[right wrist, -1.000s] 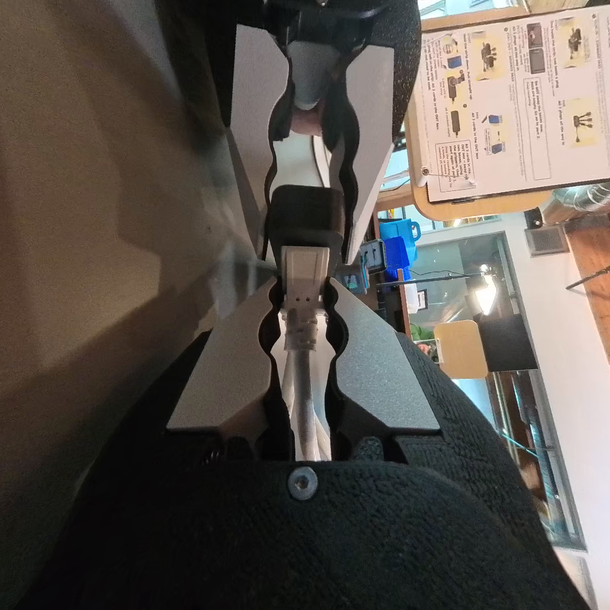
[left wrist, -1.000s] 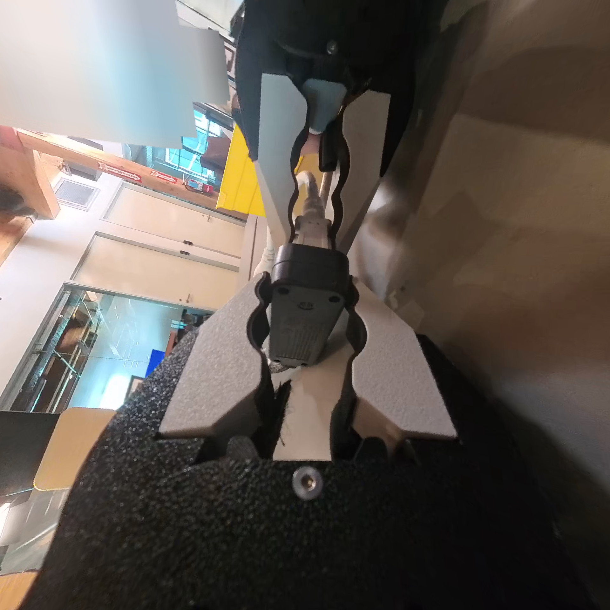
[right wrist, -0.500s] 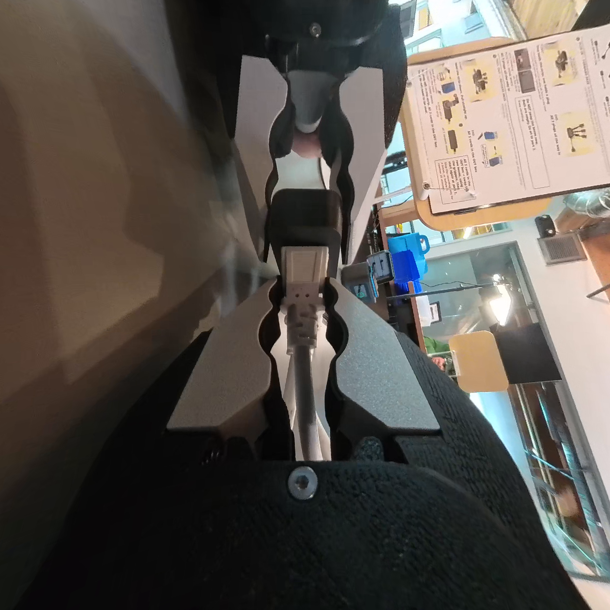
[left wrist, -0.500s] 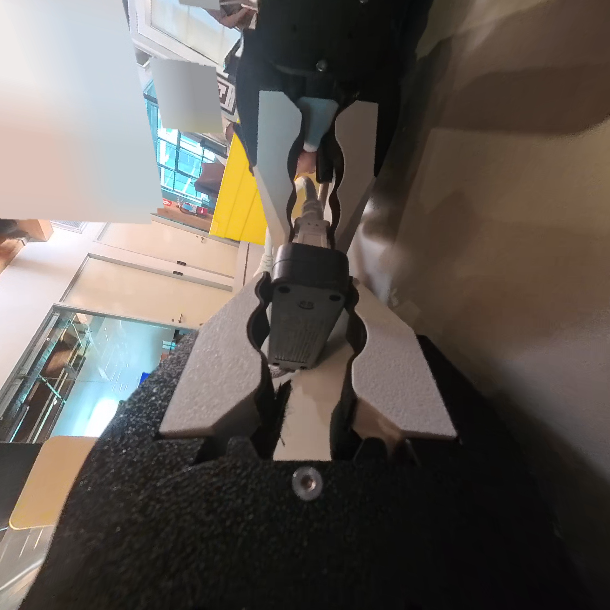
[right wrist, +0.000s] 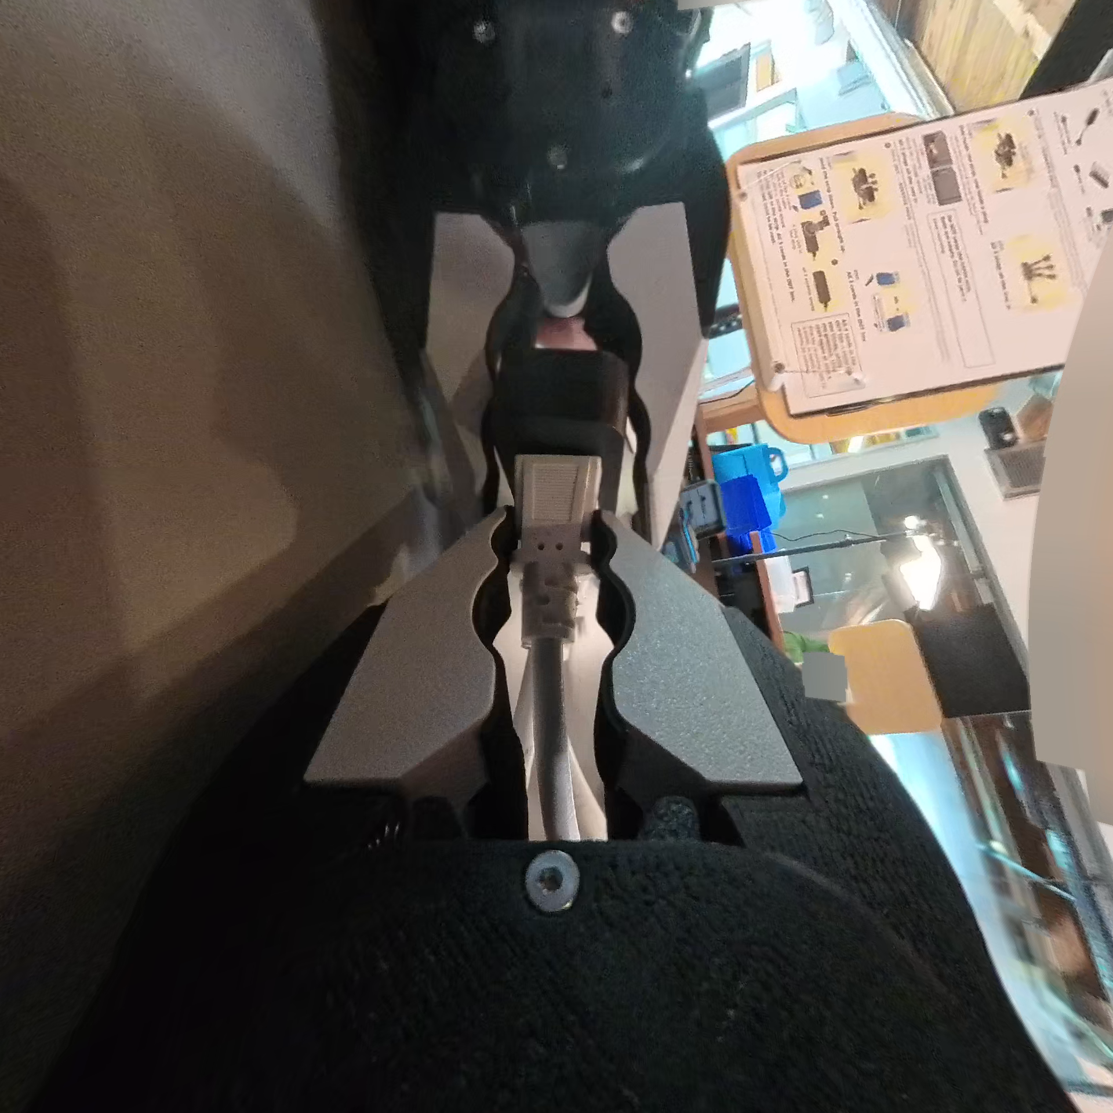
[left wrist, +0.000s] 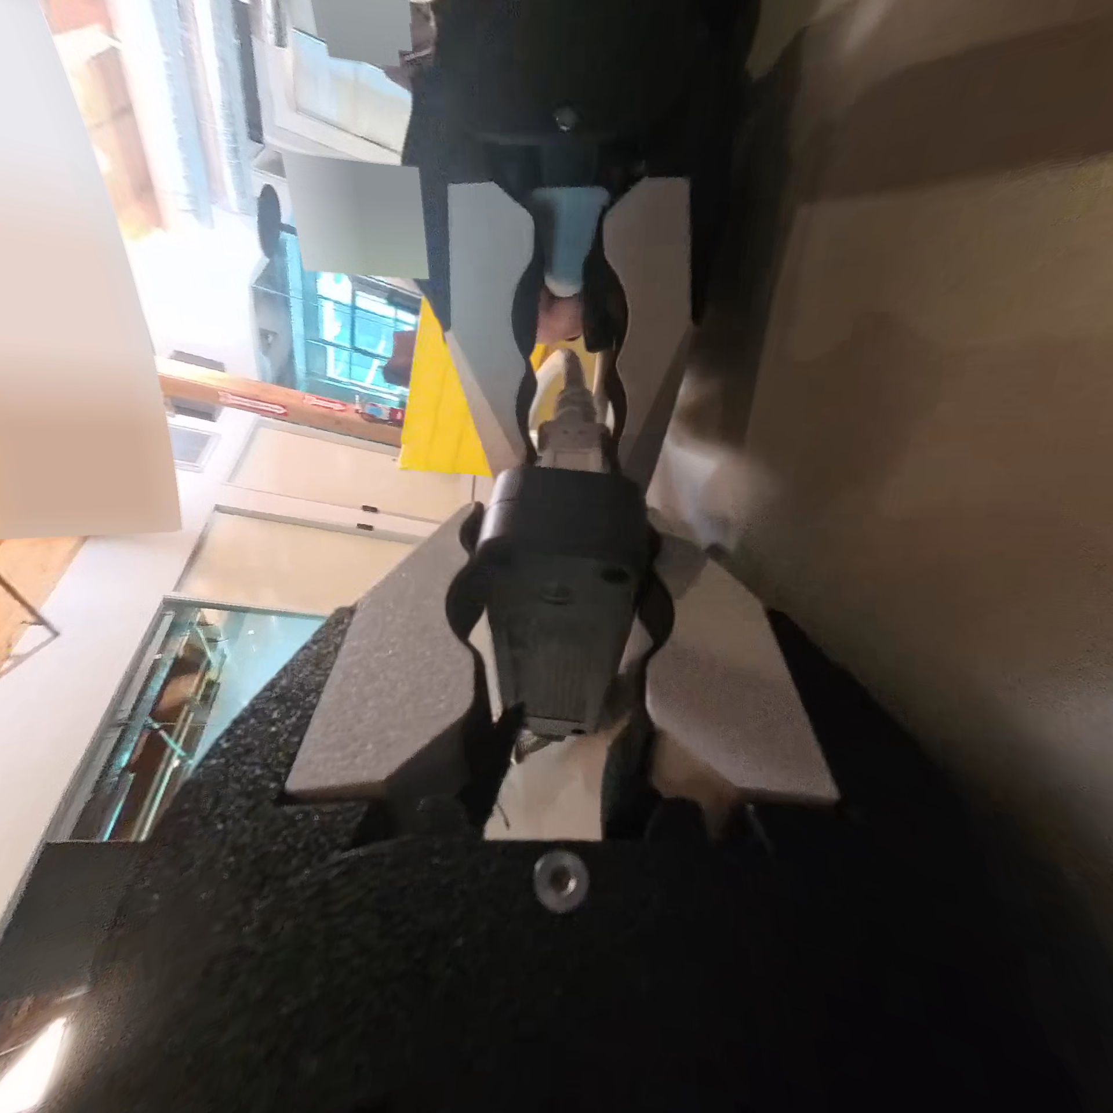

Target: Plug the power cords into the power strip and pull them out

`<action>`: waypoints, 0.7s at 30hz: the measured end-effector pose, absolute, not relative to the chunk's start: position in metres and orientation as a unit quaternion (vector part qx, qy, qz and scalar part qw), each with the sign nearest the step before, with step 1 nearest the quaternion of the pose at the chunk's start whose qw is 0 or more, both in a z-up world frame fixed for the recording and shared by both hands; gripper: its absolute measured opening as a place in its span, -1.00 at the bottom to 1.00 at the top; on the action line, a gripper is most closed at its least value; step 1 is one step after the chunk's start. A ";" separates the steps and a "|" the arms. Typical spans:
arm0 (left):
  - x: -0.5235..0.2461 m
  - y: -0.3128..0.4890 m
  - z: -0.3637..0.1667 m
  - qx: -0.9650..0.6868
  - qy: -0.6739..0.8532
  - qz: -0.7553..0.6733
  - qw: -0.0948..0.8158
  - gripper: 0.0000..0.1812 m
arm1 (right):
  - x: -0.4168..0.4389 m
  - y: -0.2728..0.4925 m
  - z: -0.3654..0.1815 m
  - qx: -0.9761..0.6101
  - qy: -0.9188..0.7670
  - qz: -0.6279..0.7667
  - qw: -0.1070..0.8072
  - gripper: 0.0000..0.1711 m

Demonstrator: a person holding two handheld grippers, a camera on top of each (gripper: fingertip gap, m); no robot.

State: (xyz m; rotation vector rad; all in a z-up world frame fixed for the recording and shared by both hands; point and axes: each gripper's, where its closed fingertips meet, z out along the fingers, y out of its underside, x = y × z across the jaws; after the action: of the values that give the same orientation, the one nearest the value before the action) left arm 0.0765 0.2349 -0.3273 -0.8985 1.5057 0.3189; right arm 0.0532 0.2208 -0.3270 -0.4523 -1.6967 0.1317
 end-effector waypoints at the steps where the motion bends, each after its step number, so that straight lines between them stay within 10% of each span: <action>1: 0.076 0.235 -0.327 -0.399 0.658 0.134 0.624 -0.47 | 0.053 0.221 -0.327 -0.196 -0.742 0.052 0.639 -0.73; 21: 0.065 0.239 -0.334 -0.450 0.640 0.140 0.607 -0.53 | 0.060 0.227 -0.331 -0.210 -0.749 0.070 0.625 -0.72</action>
State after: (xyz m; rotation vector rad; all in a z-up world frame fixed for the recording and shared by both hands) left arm 0.0654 0.2390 -0.3339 -1.0407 1.4790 0.3231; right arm 0.0598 0.2275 -0.3315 -0.4808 -1.7183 0.1609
